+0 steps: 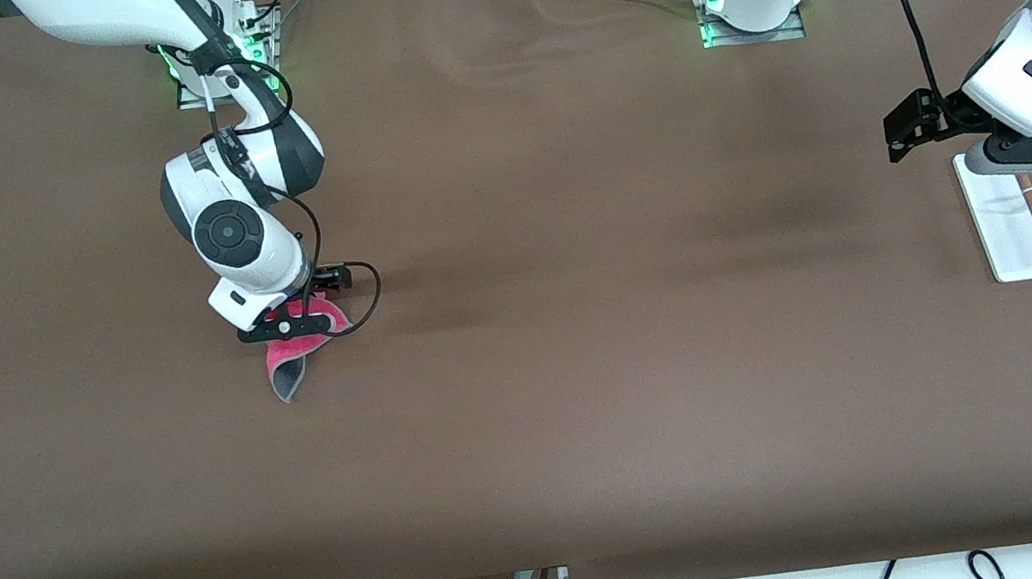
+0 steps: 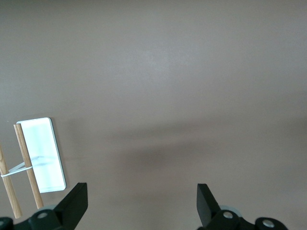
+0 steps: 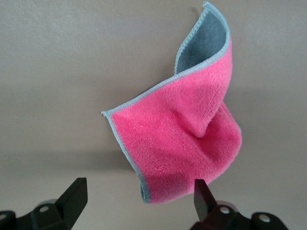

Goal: Pass towel and hang on rack
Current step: 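Lift the pink towel with the right gripper toward the table's middle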

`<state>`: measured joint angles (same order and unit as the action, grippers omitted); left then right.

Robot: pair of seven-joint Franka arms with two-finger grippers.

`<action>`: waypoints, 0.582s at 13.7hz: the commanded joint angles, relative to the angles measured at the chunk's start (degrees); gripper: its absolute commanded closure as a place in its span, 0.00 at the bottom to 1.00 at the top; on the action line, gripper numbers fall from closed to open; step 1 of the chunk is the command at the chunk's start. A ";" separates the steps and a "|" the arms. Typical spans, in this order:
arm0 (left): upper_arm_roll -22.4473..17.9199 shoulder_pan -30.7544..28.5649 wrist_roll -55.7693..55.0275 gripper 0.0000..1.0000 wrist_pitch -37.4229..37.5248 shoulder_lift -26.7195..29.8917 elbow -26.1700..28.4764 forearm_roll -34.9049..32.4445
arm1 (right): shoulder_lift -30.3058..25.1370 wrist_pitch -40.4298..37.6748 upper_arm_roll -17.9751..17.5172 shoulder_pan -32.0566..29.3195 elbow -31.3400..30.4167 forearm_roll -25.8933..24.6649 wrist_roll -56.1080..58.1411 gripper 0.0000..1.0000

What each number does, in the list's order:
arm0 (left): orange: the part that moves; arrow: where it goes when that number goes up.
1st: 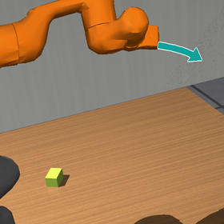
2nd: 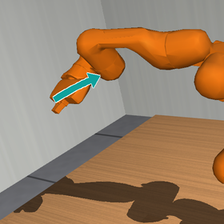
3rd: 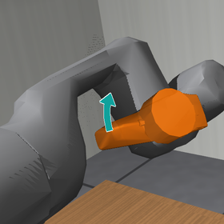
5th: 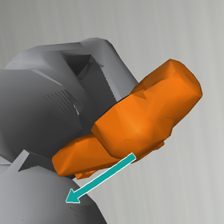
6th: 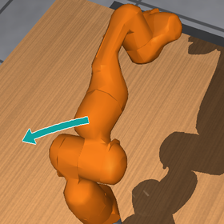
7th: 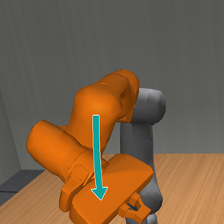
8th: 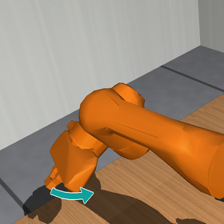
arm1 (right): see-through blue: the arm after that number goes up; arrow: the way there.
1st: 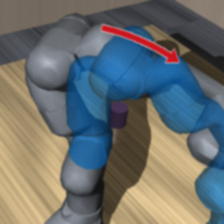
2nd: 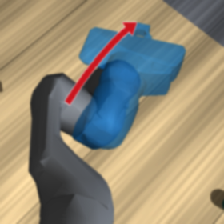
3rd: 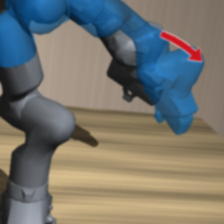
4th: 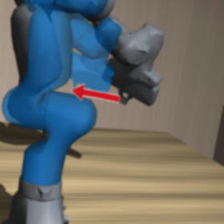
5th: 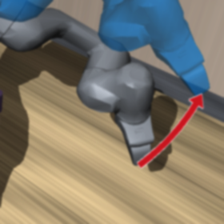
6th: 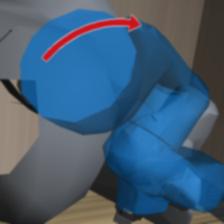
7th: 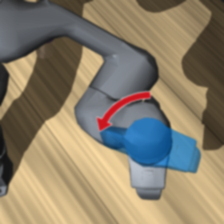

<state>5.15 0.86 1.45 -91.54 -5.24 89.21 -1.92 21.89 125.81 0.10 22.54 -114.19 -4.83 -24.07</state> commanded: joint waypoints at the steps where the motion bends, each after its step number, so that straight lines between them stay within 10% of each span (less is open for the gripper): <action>1: 0.03 0.46 -0.48 0.00 1.54 -0.74 -1.67 -0.63 | -0.79 -0.13 -0.01 0.05 -1.56 -1.05 -0.28 0.24; 6: 0.12 0.63 -0.57 0.00 1.89 -0.74 -1.67 -0.63 | -0.88 -0.39 -0.01 -0.12 -1.65 -1.05 0.08 1.00; 8: 0.12 0.81 -0.57 0.00 1.81 -0.74 -1.84 -0.54 | -0.88 -0.74 -0.01 -0.13 -1.65 -1.05 0.34 1.00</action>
<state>5.34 1.03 1.45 -90.99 -5.30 89.20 -1.92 21.89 125.64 0.14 22.53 -115.11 -4.95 -24.00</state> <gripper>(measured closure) 0.000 0.762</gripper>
